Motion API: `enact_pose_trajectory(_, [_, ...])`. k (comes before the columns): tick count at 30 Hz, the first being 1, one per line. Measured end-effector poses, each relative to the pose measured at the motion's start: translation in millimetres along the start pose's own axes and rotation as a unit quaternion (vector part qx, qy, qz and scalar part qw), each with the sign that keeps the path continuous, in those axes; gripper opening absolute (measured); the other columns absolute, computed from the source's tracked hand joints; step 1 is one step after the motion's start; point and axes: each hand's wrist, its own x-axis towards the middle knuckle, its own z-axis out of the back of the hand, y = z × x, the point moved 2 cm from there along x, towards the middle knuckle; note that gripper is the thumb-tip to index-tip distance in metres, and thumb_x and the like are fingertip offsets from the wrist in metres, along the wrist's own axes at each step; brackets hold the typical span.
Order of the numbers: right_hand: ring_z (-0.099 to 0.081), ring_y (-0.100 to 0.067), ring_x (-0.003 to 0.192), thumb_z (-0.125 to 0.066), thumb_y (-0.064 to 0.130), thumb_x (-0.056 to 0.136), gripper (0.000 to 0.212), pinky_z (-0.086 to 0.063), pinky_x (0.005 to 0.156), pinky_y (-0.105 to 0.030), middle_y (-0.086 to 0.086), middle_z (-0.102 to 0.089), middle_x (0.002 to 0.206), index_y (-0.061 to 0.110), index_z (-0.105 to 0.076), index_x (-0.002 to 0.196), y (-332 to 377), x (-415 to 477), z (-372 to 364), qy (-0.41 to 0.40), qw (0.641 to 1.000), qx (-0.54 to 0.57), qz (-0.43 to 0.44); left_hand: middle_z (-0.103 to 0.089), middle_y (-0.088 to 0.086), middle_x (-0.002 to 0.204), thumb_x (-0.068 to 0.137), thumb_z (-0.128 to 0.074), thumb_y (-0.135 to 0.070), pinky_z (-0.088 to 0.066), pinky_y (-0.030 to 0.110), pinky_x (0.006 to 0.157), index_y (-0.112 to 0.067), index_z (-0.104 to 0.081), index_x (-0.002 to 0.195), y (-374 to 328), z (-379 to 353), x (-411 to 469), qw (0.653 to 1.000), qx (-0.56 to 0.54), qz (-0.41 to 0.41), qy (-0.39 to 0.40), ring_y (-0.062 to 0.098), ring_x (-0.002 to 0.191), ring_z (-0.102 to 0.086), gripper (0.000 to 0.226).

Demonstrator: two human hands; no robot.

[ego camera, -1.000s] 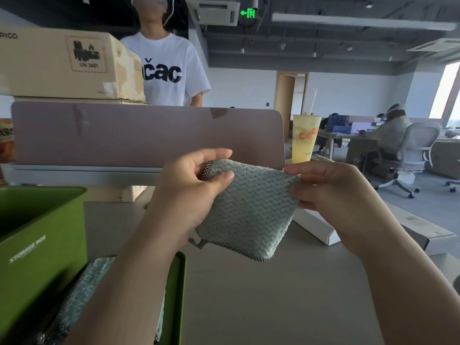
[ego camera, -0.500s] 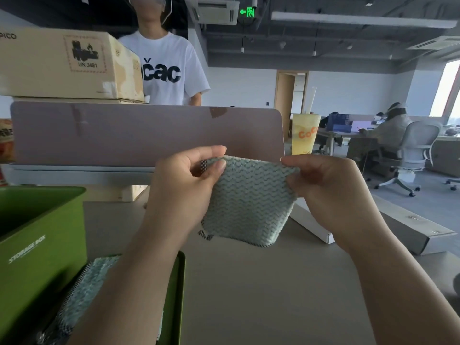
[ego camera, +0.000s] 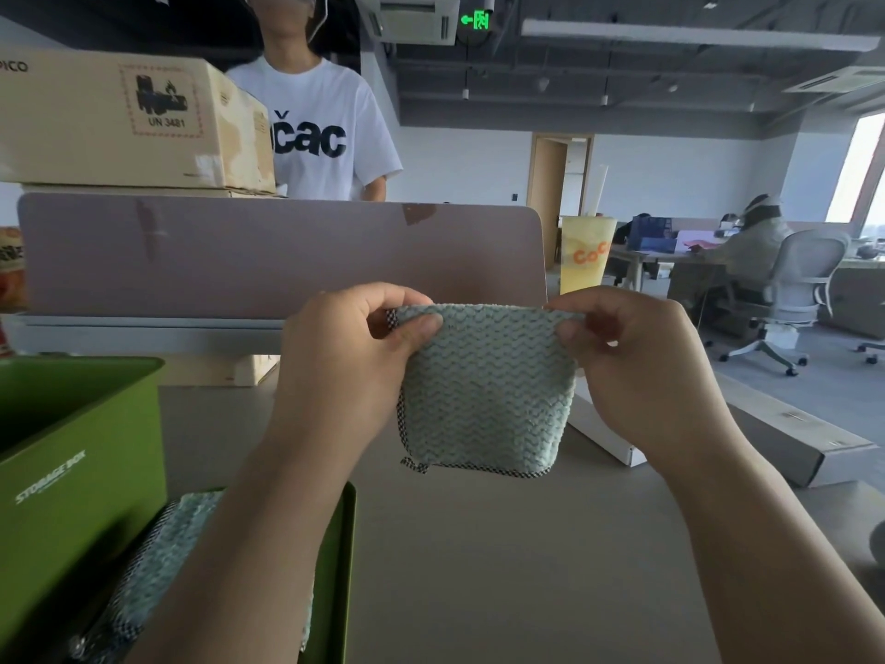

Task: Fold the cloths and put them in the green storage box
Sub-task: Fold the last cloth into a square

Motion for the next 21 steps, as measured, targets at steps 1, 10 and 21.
enact_pose_trajectory(1, [-0.057, 0.003, 0.078, -0.061, 0.011, 0.09, 0.023, -0.037, 0.065, -0.006, 0.021, -0.062, 0.077, 0.033, -0.069, 0.091, 0.3, 0.1, 0.2, 0.0, 1.0, 0.0, 0.002, -0.065, -0.021, 0.07, 0.077, -0.075, -0.03, -0.041, 0.003, 0.056, -0.04, -0.066, 0.074, -0.7, 0.0, -0.4, 1.0, 0.01, -0.006, 0.003, -0.004, 0.071, -0.062, 0.013])
enact_pose_trajectory(10, [-0.065, -0.007, 0.088, -0.061, 0.008, 0.089, 0.022, -0.047, 0.079, -0.021, 0.008, -0.072, 0.089, 0.027, -0.07, 0.082, 5.0, -0.3, 5.1, 0.015, 0.995, 0.101, -0.013, -0.065, -0.021, 0.094, 0.085, -0.065, -0.034, -0.047, 0.024, 0.08, -0.041, -0.062, 0.075, 0.5, 0.6, 1.8, 0.998, -0.054, 0.011, 0.026, -0.006, 0.086, -0.061, 0.012])
enact_pose_trajectory(21, [-0.066, -0.03, 0.096, -0.063, 0.038, 0.076, 0.046, -0.05, 0.09, -0.04, -0.009, -0.071, 0.111, 0.008, -0.071, 0.11, -4.6, -6.2, -12.5, 0.237, 0.816, 0.462, -0.255, -0.077, -0.003, 0.085, 0.083, -0.067, -0.032, -0.054, 0.028, 0.062, -0.023, -0.074, 0.085, 5.2, -10.8, 0.2, 0.884, -0.378, 0.266, 0.071, 0.014, 0.078, -0.072, 0.011])
